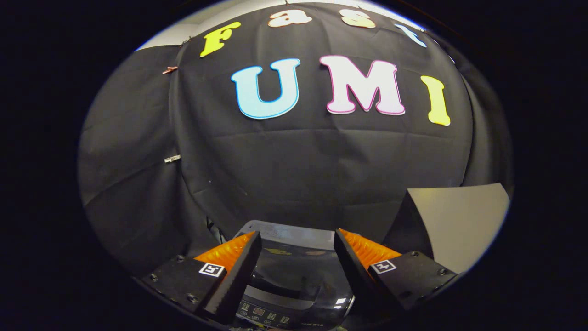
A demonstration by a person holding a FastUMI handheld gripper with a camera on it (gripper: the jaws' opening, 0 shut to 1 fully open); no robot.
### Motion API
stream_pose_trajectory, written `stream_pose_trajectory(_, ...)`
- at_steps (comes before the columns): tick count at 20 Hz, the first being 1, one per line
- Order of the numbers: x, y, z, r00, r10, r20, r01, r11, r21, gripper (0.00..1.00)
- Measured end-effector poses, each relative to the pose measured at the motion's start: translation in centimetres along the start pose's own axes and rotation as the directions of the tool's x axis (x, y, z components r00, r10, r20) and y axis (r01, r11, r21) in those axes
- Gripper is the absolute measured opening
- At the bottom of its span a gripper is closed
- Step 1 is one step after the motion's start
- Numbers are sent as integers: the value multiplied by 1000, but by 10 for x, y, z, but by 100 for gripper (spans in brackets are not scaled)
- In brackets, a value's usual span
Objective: Put the clothes into the washing machine and then close the washing machine lid.
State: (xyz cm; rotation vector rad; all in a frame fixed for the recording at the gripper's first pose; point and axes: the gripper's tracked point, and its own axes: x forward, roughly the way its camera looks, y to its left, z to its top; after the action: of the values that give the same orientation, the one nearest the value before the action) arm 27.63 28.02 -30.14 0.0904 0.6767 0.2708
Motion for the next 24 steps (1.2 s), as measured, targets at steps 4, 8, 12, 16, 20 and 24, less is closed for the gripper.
stream_pose_trajectory(4,-57,-1,39,990,34,139,-32,999,-20,99)
stream_pose_trajectory(8,-130,-3,59,962,89,258,-82,996,-38,99)
stream_pose_trajectory(12,-193,-36,56,948,54,314,-46,998,-35,99)
stream_pose_trajectory(16,-252,-66,46,934,26,357,-14,999,-36,99)
stream_pose_trajectory(20,-317,-87,40,902,-11,431,38,998,-54,98)
stream_pose_trajectory(24,-371,-102,28,871,-69,487,102,994,-40,98)
